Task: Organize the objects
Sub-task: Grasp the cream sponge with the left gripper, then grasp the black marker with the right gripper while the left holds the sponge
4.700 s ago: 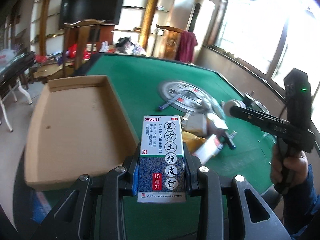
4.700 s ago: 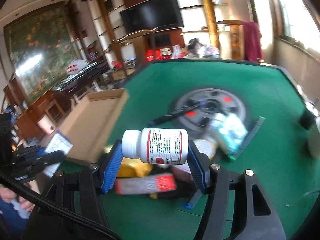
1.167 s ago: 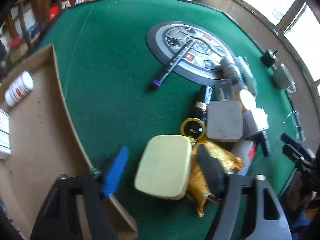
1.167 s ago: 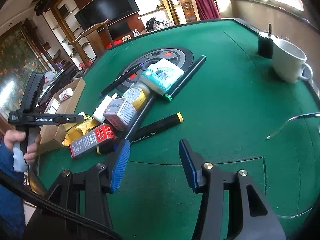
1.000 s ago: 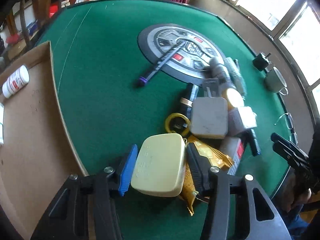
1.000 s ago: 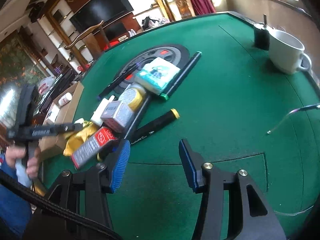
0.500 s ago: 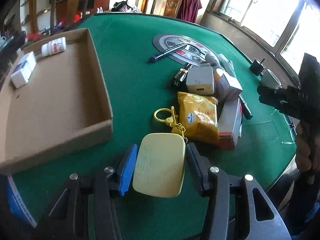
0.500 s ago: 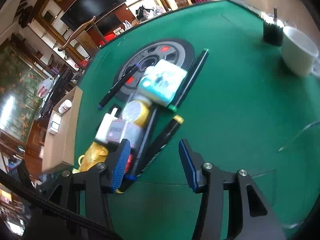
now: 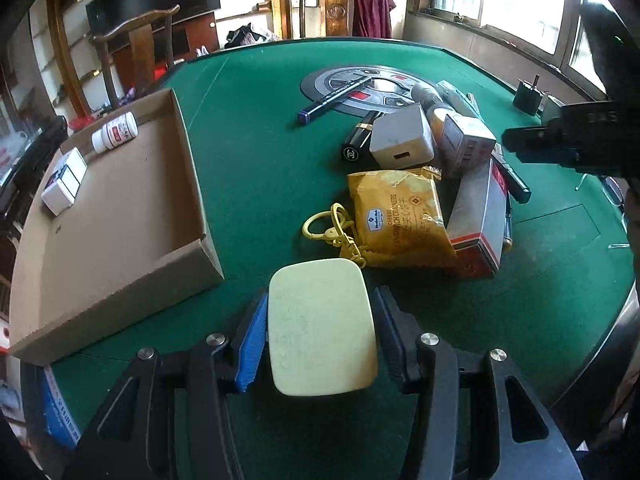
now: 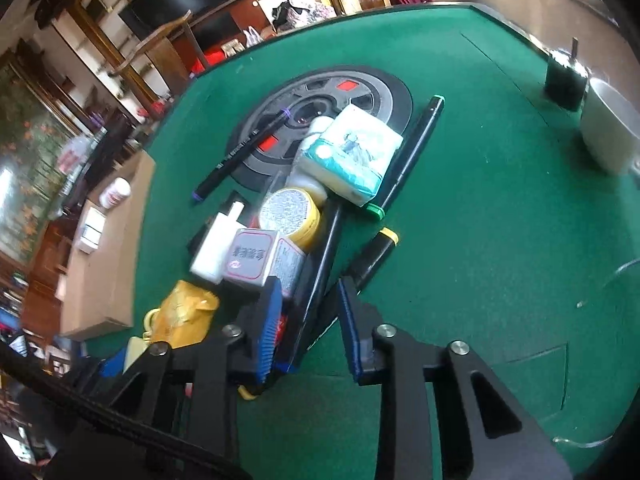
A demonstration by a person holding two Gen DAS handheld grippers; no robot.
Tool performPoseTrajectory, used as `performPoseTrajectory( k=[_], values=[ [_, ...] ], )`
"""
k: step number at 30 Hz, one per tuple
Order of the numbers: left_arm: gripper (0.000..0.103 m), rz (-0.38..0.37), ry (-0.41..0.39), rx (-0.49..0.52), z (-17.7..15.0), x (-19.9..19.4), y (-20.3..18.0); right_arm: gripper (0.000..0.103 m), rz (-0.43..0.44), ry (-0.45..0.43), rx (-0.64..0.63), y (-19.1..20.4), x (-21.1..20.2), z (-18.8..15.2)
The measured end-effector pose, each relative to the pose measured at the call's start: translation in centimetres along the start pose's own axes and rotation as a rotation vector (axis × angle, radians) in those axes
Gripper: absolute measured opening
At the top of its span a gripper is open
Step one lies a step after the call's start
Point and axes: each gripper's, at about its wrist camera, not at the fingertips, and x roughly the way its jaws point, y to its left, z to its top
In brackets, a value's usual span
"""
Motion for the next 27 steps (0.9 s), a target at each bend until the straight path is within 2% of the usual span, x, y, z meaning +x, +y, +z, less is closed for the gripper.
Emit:
performPoseTrajectory(
  k=[2, 8, 10, 13, 14, 15, 16, 17, 18, 23, 27],
  values=[
    [0.045, -0.004, -0.005, -0.003, 0.0, 0.0, 0.2, 0.016, -0.028, 0.017, -0.015, 0.1, 0.8, 0.1],
    [0.049, -0.006, -0.009, 0.003, 0.0, 0.1, 0.0, 0.016, -0.105, 0.008, -0.089, 1.5, 2.5, 1.1],
    [0.056, -0.009, -0.004, 0.007, 0.1, 0.3, -0.2, 0.014, -0.127, 0.038, -0.101, 1.3, 3.3, 1.2],
    [0.066, -0.015, 0.008, 0.022, 0.3, 0.5, -0.6, 0.014, -0.093, 0.025, -0.08, 0.5, 3.3, 1.2],
    [0.066, -0.015, 0.008, 0.021, 0.3, 0.6, -0.7, 0.013, -0.081, 0.023, -0.063, 0.2, 3.2, 1.1],
    [0.063, -0.017, 0.004, 0.018, 0.3, 0.6, -0.7, 0.012, -0.073, 0.012, -0.055, -0.2, 2.9, 0.9],
    [0.048, -0.018, -0.006, 0.021, 0.2, 0.4, -0.7, 0.008, -0.07, 0.001, -0.056, -0.3, 2.7, 0.6],
    [0.042, -0.02, -0.019, 0.016, 0.2, 0.3, -0.6, 0.005, -0.063, -0.013, -0.051, -0.5, 2.3, 0.3],
    [0.042, -0.024, -0.02, 0.01, 0.2, 0.2, -0.6, 0.0, -0.05, -0.022, -0.042, -0.7, 1.8, 0.0],
    [0.042, -0.067, -0.027, -0.04, -0.1, -0.4, 0.0, 0.0, 0.001, -0.026, -0.036, -1.0, -0.3, -1.9],
    [0.042, -0.067, -0.021, -0.05, -0.2, -0.7, 0.0, 0.001, -0.033, -0.036, -0.047, -0.5, -0.7, -1.5]
  ],
)
